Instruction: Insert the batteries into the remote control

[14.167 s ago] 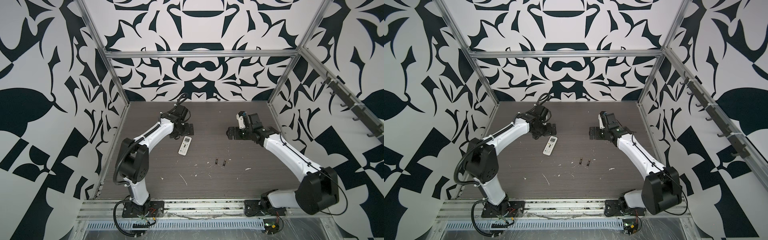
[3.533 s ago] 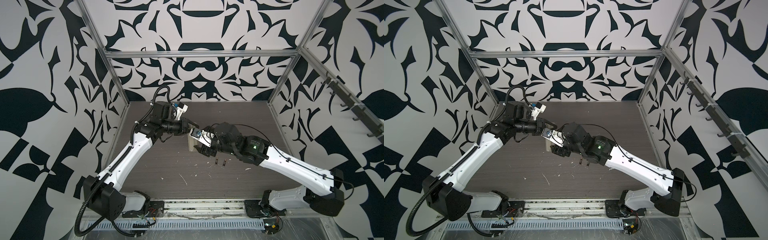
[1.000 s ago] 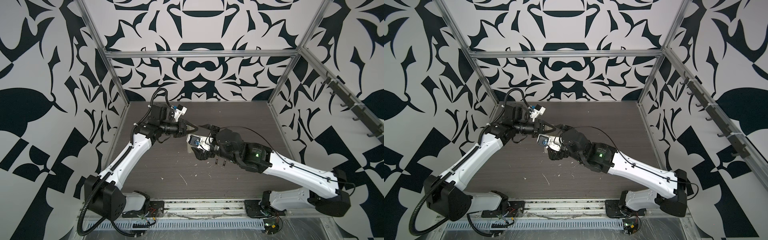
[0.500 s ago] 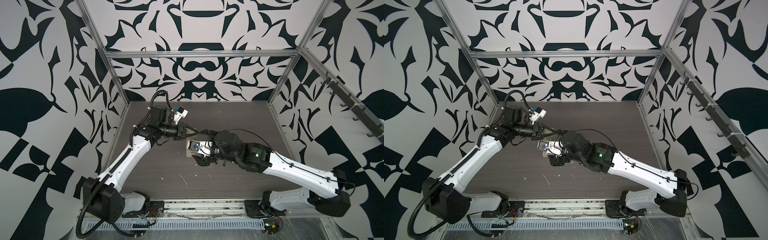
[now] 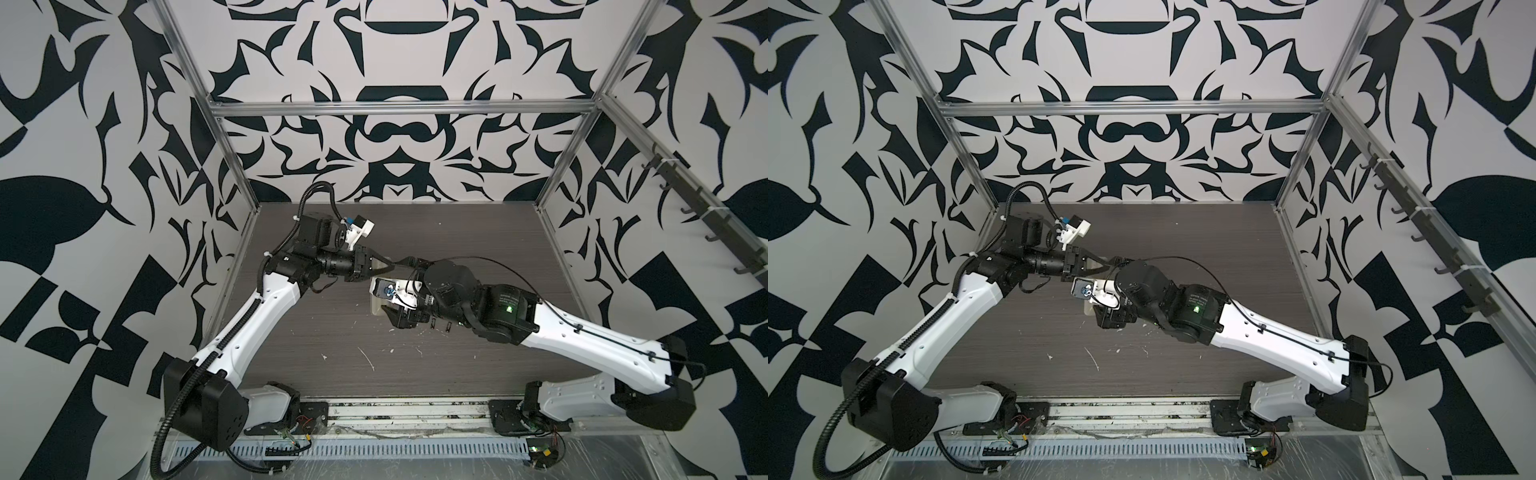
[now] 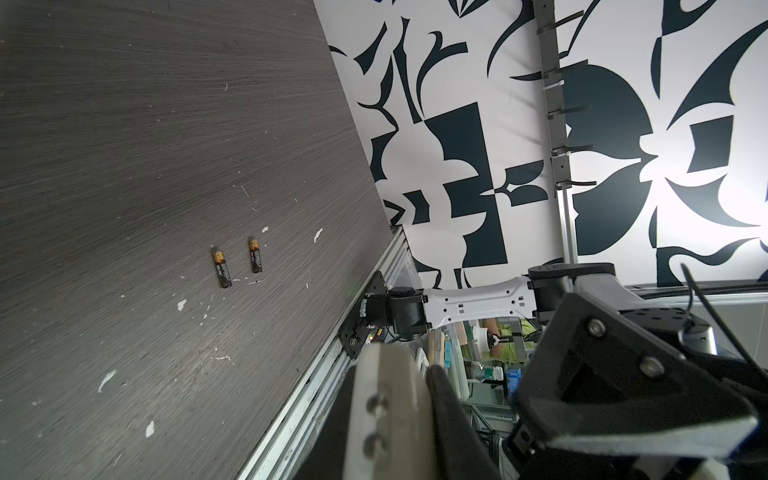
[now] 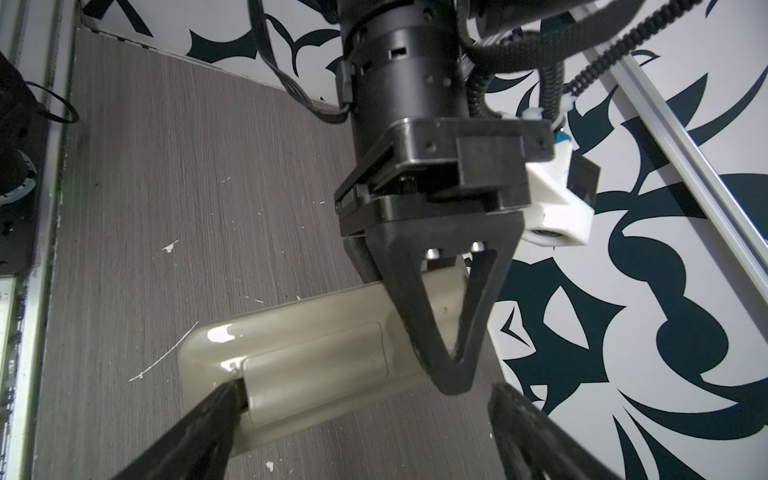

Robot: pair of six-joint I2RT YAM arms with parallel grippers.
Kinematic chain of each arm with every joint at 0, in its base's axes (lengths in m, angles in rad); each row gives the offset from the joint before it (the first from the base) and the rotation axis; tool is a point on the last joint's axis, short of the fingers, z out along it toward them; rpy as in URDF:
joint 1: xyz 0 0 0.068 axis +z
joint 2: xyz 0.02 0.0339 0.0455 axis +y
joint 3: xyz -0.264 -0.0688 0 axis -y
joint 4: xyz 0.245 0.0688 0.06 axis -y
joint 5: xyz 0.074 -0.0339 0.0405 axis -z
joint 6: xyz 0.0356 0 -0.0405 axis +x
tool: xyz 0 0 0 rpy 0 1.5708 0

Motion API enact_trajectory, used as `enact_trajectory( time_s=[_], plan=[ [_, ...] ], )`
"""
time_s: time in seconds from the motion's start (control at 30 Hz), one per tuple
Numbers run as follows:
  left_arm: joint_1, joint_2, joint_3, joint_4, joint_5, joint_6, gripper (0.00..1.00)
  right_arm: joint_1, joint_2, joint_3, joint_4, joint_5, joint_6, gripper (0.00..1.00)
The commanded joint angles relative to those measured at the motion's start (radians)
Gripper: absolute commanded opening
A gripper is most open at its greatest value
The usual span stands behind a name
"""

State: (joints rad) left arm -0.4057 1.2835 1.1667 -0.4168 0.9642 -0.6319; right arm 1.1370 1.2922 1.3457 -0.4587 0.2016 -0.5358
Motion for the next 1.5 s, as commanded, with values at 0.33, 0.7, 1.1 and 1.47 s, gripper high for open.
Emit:
enact_trajectory(
  time_s=[0.33, 0.7, 1.1, 1.47],
  plan=[
    [0.001, -0.020, 0.008, -0.019, 0.054, 0.004, 0.00, 0.000, 0.015, 0.017, 0.003, -0.041, -0.058, 1.00],
    [0.000, -0.016, 0.011, -0.019, 0.073, 0.004, 0.00, -0.001, 0.023, 0.001, -0.003, -0.065, -0.084, 1.00],
    [-0.002, -0.016, 0.011, -0.023, 0.089, 0.003, 0.00, -0.003, 0.073, -0.038, 0.115, 0.099, -0.175, 0.99],
    [-0.002, -0.016, -0.001, -0.033, 0.074, 0.004, 0.00, -0.008, 0.086, -0.022, 0.198, 0.182, -0.279, 0.98]
  ],
)
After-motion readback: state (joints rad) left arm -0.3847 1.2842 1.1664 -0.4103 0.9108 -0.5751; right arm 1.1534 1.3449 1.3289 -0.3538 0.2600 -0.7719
